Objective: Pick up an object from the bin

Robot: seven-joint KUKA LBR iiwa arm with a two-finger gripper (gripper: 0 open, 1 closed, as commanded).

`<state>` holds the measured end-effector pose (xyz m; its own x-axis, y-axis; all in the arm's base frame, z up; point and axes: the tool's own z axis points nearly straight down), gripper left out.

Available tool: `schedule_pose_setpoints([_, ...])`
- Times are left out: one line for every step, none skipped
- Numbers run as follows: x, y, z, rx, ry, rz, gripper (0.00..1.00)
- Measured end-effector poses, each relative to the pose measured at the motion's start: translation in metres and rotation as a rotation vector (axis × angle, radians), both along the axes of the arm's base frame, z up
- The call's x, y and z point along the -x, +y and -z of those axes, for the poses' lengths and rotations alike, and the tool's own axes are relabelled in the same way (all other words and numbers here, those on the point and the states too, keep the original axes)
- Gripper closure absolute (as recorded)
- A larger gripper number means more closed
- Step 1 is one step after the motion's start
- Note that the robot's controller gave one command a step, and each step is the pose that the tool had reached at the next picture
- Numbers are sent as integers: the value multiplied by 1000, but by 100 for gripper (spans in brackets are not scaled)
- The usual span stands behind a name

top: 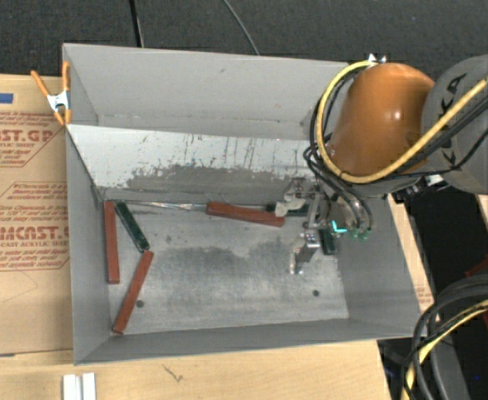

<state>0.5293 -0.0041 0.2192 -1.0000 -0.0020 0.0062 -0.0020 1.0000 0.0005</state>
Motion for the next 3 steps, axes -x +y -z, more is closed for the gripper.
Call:
schedule_pose_setpoints([-2, 0, -4, 0, -8, 0, 0])
schedule_pose_setpoints([-35, 5, 71, -1, -14, 39, 0])
schedule_pose_setpoints([-53, -14, 77, 0, -5, 36, 0])
